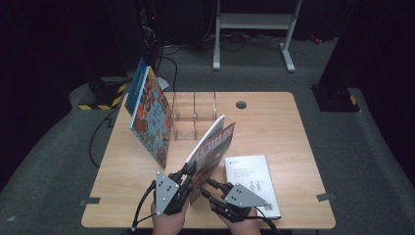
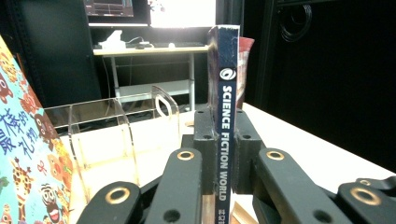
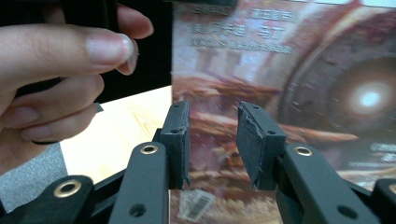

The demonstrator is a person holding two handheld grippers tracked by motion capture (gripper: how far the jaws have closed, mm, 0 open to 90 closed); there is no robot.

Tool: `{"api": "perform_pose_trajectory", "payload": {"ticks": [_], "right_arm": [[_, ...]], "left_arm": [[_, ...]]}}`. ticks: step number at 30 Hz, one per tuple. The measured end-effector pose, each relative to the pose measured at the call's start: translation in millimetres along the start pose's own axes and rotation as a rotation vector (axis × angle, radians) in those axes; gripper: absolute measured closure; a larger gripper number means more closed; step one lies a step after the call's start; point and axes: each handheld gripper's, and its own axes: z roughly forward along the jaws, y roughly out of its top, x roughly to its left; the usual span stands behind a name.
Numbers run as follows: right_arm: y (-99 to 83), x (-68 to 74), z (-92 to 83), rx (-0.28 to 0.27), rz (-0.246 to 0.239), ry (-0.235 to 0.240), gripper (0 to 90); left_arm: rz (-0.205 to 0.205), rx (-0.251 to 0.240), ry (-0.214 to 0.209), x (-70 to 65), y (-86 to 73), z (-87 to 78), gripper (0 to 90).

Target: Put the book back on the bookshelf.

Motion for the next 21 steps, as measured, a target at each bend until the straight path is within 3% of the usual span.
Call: {"api": "perform_pose_trajectory", "payload": {"ticks": [8,13,17,21], "right_arm": [[-1.8,-10.7,-5.9,0.005,0.004,-0.034,63.8],[-3.8,-22.3,-10.8,0.011,0.011,-0.065,62.8],[-4.5,-38.7,-17.8,0.036,0.024,-0.113,61.2],[-10.5,-59.2,-33.8,0.079,0.012,-0.194,61.1]], "left_arm": [[0.013,-0.005,-0.032,12.6,-1.7,-2.4,83.5],[-0.013,0.004,-0.076,26.8,-0.9,-1.4,83.5],[-0.020,0.011,-0.105,33.7,0.0,-1.6,83.4],[-0.016,0.020,-0.122,41.9,-0.1,-4.4,83.2]]}}
